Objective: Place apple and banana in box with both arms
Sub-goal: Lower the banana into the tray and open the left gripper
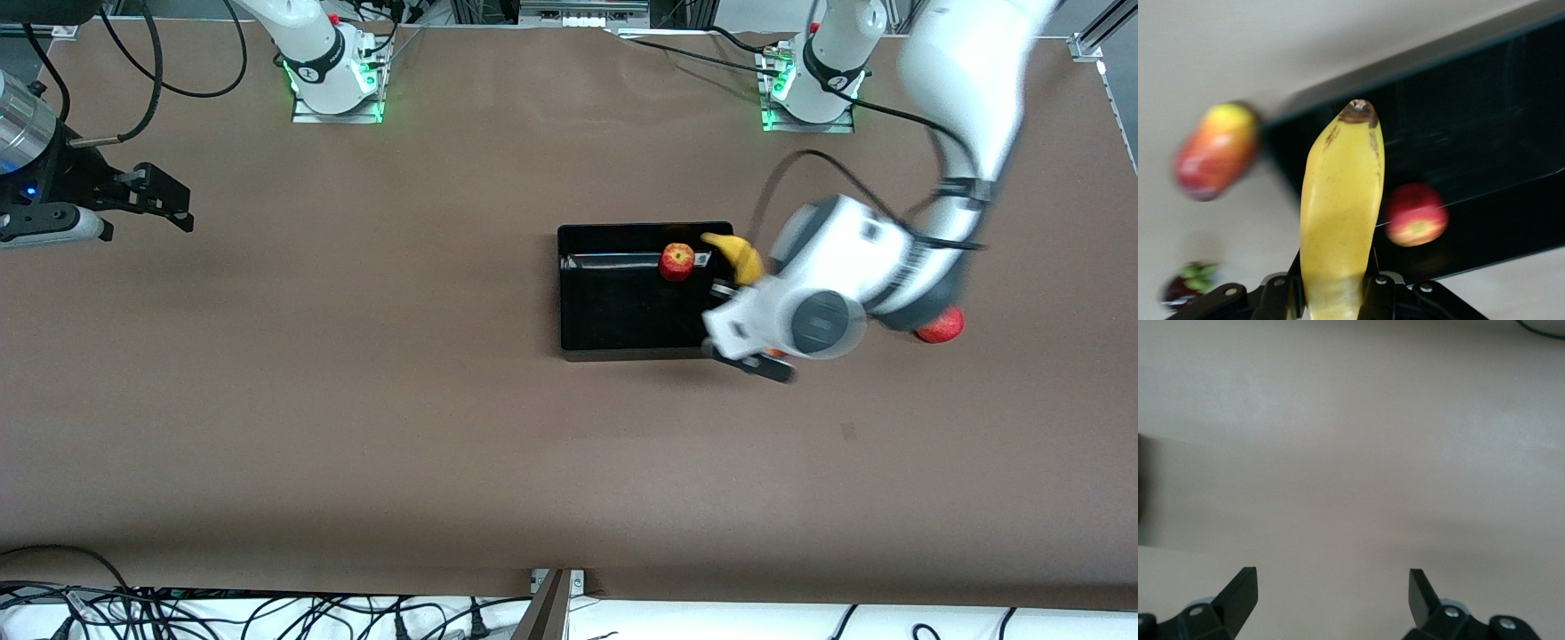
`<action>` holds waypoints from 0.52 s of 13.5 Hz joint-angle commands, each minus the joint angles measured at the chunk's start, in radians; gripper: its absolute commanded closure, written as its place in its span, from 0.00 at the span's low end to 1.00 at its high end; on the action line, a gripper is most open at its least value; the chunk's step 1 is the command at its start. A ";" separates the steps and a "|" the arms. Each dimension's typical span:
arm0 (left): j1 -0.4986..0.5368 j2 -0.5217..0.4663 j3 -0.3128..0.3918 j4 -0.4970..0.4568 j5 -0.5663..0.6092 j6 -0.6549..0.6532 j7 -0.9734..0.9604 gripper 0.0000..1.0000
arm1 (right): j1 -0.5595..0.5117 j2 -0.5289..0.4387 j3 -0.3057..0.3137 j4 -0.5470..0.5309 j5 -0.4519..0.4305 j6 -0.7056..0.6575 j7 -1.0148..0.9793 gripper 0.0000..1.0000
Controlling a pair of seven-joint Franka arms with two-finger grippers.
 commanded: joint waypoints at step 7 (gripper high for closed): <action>-0.207 0.163 0.068 -0.061 0.049 0.328 -0.241 1.00 | -0.011 0.010 0.009 0.025 -0.012 -0.013 -0.016 0.00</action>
